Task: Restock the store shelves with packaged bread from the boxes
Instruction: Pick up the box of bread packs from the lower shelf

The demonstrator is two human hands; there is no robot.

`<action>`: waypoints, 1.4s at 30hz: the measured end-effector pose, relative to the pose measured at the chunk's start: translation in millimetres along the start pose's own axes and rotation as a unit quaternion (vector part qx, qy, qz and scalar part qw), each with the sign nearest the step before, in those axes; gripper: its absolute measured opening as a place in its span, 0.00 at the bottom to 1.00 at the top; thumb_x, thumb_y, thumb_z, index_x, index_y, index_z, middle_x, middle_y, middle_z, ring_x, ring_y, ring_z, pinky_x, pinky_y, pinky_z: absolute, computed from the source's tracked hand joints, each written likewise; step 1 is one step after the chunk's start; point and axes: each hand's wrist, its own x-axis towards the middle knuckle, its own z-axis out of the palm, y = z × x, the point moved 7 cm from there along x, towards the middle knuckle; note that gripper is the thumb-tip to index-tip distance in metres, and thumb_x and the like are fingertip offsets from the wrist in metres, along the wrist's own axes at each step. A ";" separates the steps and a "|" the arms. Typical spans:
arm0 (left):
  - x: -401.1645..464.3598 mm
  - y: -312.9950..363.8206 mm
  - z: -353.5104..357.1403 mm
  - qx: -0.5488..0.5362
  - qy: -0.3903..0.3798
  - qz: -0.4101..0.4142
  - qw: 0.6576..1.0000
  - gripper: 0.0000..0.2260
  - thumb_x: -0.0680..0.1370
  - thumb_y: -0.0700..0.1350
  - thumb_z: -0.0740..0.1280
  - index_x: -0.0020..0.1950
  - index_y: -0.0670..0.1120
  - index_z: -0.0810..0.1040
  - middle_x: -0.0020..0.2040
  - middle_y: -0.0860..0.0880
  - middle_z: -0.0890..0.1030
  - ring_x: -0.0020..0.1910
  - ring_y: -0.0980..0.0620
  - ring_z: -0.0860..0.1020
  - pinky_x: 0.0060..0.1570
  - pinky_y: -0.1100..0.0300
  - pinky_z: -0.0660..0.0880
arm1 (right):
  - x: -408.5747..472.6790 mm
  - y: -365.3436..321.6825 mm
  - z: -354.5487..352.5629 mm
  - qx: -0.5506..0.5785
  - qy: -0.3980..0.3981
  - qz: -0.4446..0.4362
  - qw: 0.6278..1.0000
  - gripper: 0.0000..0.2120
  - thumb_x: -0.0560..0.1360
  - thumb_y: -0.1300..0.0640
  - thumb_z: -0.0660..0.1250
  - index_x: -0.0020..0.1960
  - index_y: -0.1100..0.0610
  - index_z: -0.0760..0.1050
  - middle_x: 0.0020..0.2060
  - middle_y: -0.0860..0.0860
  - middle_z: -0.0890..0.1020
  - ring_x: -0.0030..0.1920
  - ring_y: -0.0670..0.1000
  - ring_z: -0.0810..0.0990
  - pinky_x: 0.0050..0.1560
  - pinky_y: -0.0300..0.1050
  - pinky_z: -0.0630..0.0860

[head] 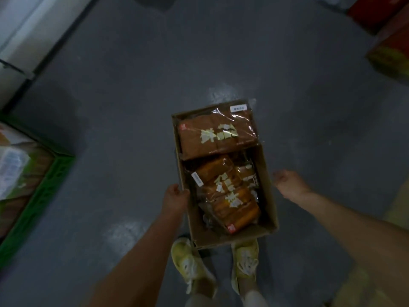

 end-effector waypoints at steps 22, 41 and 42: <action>81.8 -3.8 -16.0 0.250 0.045 0.196 0.947 0.12 0.81 0.42 0.62 0.39 0.41 0.76 0.37 0.43 0.79 0.36 0.46 0.79 0.36 0.58 0.73 | 54.1 -37.3 27.3 -0.293 0.123 -0.136 0.938 0.17 0.81 0.54 0.60 0.44 0.67 0.77 0.44 0.65 0.80 0.49 0.64 0.80 0.41 0.46 0.66; -149.0 14.6 -253.0 0.197 0.101 0.161 0.962 0.17 0.79 0.43 0.64 0.30 0.42 0.70 0.32 0.42 0.77 0.36 0.41 0.78 0.34 0.55 0.69 | -231.9 -202.5 12.9 -0.445 0.085 -0.245 0.857 0.15 0.78 0.54 0.59 0.40 0.61 0.76 0.45 0.58 0.81 0.46 0.59 0.79 0.40 0.44 0.70; -165.6 15.5 -268.3 0.194 0.117 0.164 0.960 0.18 0.78 0.43 0.64 0.29 0.43 0.68 0.33 0.40 0.77 0.36 0.39 0.77 0.34 0.54 0.69 | -250.9 -217.3 13.8 -0.456 0.090 -0.260 0.846 0.15 0.78 0.54 0.58 0.37 0.60 0.73 0.45 0.58 0.81 0.45 0.59 0.79 0.39 0.43 0.69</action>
